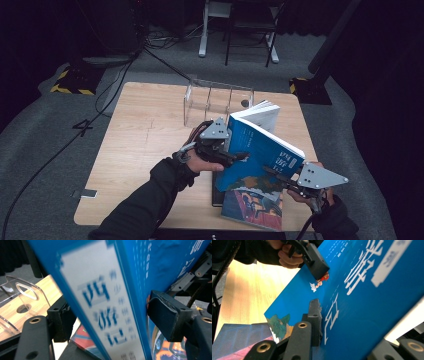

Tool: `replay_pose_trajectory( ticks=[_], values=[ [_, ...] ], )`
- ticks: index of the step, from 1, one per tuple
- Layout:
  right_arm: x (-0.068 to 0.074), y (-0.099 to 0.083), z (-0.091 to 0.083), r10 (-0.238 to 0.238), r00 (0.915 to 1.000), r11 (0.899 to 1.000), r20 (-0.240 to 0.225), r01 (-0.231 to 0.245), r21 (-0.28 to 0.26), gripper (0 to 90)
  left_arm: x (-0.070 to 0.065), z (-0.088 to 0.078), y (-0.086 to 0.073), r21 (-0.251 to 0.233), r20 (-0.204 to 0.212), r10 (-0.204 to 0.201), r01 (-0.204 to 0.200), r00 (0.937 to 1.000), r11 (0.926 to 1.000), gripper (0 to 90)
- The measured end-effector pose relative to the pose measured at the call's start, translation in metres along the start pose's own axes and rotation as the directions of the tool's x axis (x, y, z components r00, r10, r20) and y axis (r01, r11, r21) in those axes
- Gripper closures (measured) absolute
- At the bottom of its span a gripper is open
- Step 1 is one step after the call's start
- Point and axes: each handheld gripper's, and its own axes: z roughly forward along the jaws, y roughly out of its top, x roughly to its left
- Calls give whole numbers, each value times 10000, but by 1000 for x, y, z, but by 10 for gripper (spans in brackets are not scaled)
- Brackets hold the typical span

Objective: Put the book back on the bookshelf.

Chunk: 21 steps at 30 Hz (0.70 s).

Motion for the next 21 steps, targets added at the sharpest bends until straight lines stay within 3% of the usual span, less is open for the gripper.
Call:
replay_pose_trajectory(
  ticks=[3,6,9,10,15,19,21],
  values=[
    [0,0,0,1,10000,10000,10,-1,-3,761,3,4,3,-30,162,-188,188,9997,9998,238],
    [0,0,1,25,10000,10000,9,-25,-16,761,2,4,7,121,129,-80,78,9999,9999,254],
    [0,0,3,46,9999,10000,102,-46,-9,760,0,2,8,152,51,56,-57,10000,9999,300],
    [0,0,3,62,9999,10000,106,-62,1,758,-1,1,8,123,31,126,-127,9999,9998,355],
    [-2,-1,3,177,9993,9997,341,-182,142,696,-7,-7,5,-405,165,371,-365,9992,9985,471],
    [-8,-2,-11,927,9923,9956,820,-936,75,618,-16,-17,0,-756,144,562,-549,9983,9956,544],
    [-9,-3,-13,996,9912,9949,873,-1007,80,605,-17,-18,-1,-813,186,601,-584,9980,9950,550]
  ],
)
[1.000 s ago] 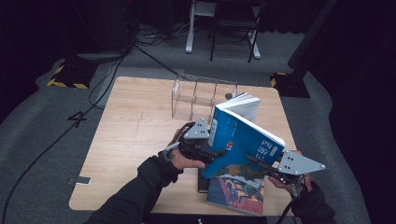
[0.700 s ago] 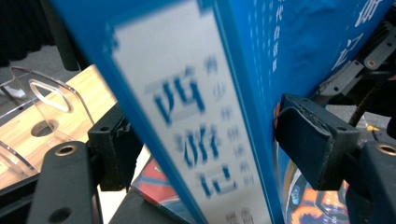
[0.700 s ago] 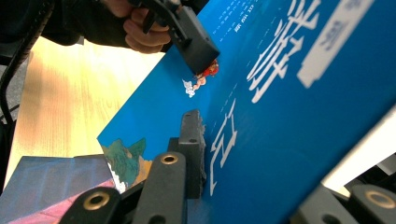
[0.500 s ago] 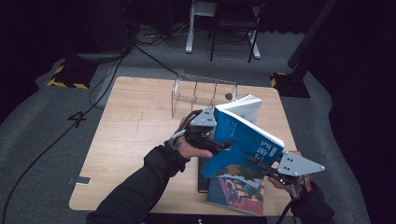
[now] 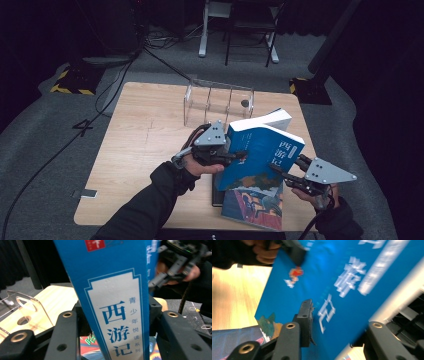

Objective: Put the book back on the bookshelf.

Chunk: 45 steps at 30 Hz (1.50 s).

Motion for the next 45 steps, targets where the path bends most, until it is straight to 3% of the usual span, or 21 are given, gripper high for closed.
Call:
replay_pose_trajectory(
  ticks=[3,4,5,7,8,9,13,17,23,29,45],
  values=[
    [-3,-2,-7,128,9981,9998,604,-136,137,542,-4,-3,-1,-72,14,152,-152,9999,9999,561],
    [-5,-3,-9,173,9955,9996,934,-194,219,537,-5,-3,-1,-91,13,190,-190,9998,9998,564],
    [-9,-5,-12,359,9858,9988,1640,-408,266,472,-7,-3,-1,-96,3,255,-255,9997,9996,568],
    [-11,-6,-12,529,9843,9980,1683,-580,253,452,-9,-4,-1,-111,57,368,-367,9993,9993,569],
    [-16,-9,-9,835,9833,9940,1615,-937,567,409,-9,-4,-1,-129,133,382,-380,9992,9992,571],
    [-18,-10,-7,883,9827,9925,1626,-1006,692,391,-9,-4,-1,-151,196,423,-420,9989,9990,572],
    [-23,-20,7,1380,9858,9883,955,-1435,522,292,-10,-4,-1,-152,113,533,-532,9985,9985,572],
    [-20,-19,18,1413,9897,9893,211,-1420,339,306,-9,-3,-1,-156,179,522,-519,9985,9985,570],
    [-14,-15,19,1354,9901,9899,359,-1367,370,296,-11,-2,3,-67,191,634,-633,9978,9980,563],
    [-11,-12,19,1213,9917,9919,417,-1227,334,309,-8,4,9,-330,-51,264,-265,9996,9991,532],
    [-9,-9,19,1164,9922,9921,455,-1183,421,307,-9,13,14,-164,-114,218,-220,9997,9996,544]
  ],
)
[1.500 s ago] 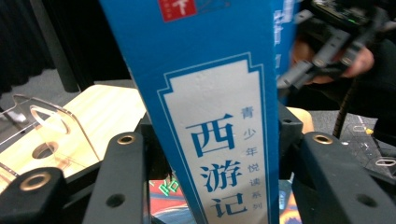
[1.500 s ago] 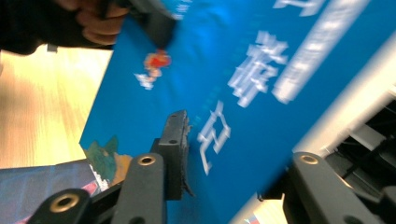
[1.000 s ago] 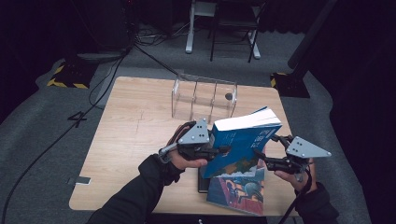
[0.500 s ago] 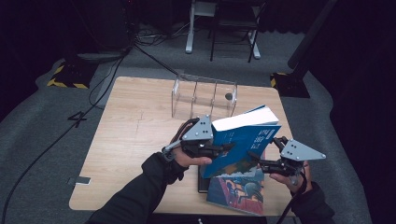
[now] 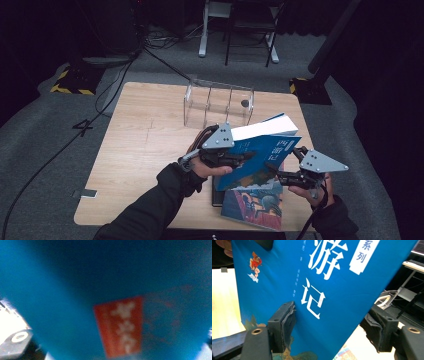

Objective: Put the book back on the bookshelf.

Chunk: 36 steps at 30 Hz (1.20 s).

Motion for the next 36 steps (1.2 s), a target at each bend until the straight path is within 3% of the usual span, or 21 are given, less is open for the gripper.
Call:
replay_pose_trajectory(
  ticks=[4,11,15,18,21,27,32,36],
  values=[
    [0,0,0,-15,10000,10000,-11,15,2,308,-1,1,-1,-81,-47,-95,94,9999,9999,549],
    [-3,-2,-4,3,9998,10000,-201,-4,-44,315,1,-2,0,-117,272,-443,446,9986,9989,588],
    [-6,-4,-8,-90,9994,9994,-322,100,319,310,4,-3,3,-26,347,-607,608,9976,9981,599],
    [-13,-9,-14,189,9991,9988,-384,-172,452,305,4,-7,5,50,244,-675,674,9974,9977,604],
    [-21,-14,-17,524,9978,9967,-408,-496,648,302,6,-12,6,16,33,-698,698,9976,9976,606],
    [-24,-22,-19,539,9982,9909,-280,-500,1249,300,15,-30,5,-51,-628,-852,851,9944,9964,607],
    [-25,-29,-17,493,9985,9861,-242,-448,1597,300,25,-47,2,-138,-1228,-956,946,9878,9954,608],
    [-28,-34,-13,584,9980,9827,-220,-536,1775,302,33,-64,-2,-167,-1735,-1097,1084,9787,9940,608]
  ],
)
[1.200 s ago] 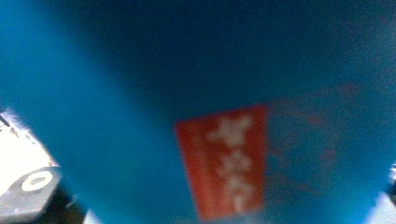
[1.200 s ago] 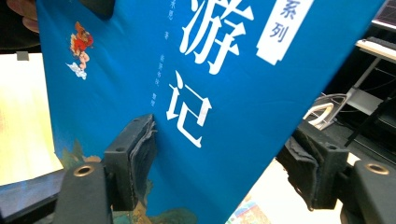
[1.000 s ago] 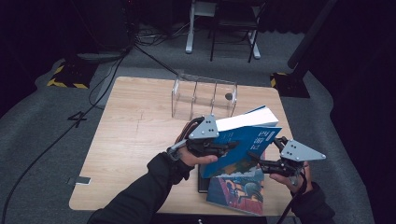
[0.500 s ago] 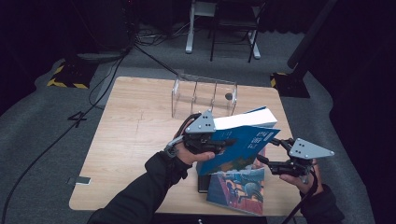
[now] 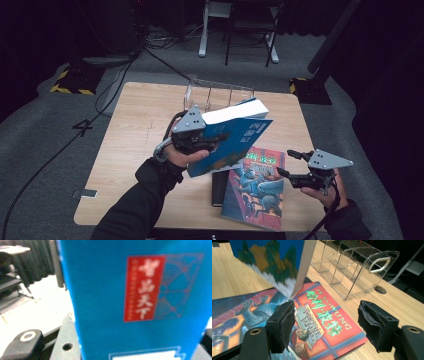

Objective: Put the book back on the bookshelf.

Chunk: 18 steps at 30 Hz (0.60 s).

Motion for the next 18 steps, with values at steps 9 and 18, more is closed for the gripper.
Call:
replay_pose_trajectory(
  ticks=[9,18],
  values=[
    [1,-5,9,-140,9999,9993,-7,140,352,328,23,-25,-10,198,-1208,-158,183,9926,9996,609],
    [6,-7,20,-325,9994,9977,-119,331,594,335,47,-33,-21,615,-2373,-349,509,9708,9968,609]
  ],
)
